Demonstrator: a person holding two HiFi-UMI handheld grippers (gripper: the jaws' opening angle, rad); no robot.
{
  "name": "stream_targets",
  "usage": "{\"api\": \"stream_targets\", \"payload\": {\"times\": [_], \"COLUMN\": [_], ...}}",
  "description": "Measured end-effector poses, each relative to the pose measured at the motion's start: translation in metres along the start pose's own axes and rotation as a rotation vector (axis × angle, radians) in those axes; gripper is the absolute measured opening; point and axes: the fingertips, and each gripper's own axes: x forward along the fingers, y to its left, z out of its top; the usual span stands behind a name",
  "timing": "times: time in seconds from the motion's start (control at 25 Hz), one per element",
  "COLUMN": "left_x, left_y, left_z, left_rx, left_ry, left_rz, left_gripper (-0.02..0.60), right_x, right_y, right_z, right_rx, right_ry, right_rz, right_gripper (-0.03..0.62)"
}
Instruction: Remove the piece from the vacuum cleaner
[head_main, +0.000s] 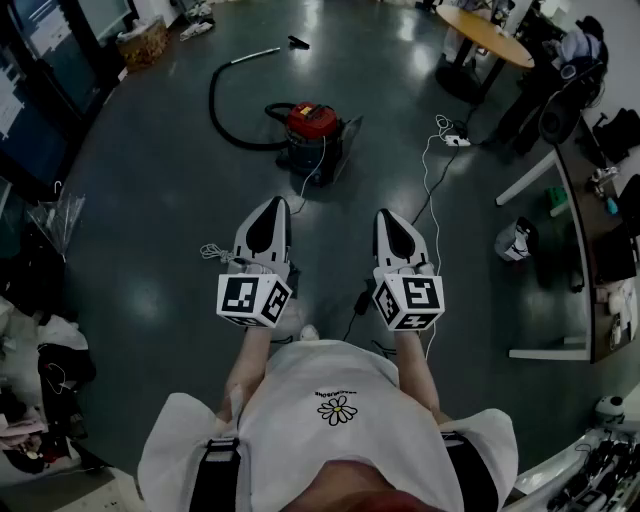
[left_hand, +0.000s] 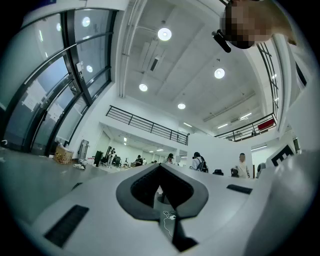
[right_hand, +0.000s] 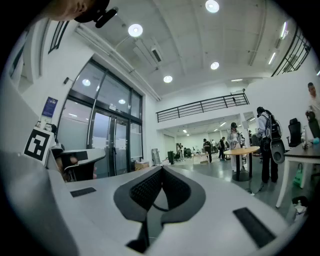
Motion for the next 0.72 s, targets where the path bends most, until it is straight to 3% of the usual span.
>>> {"api": "stream_targets", "payload": {"times": [0.4, 0.52, 0.72], "left_x": [0.001, 0.010, 0.033], "left_y": [0.034, 0.030, 0.014], "left_z": [-0.019, -0.028, -0.035], "left_rx": [-0.059, -0.067, -0.041], "left_ry": [0.025, 0.034, 0.050], "left_rz": [0.018, 0.016, 0.001], "left_gripper": [0.005, 0.005, 0.005], "right_x": [0.010, 0.015, 0.027], "right_y": [-0.004, -0.014, -0.035], "right_z": [-0.007, -0.016, -0.011], "right_rx": [-0.045, -0.075, -0.028], "right_ry": [0.032, 0.058, 0.022], "right_rz": [-0.058, -0.072, -0.063], "right_gripper": [0.011, 0.011, 0.011]}}
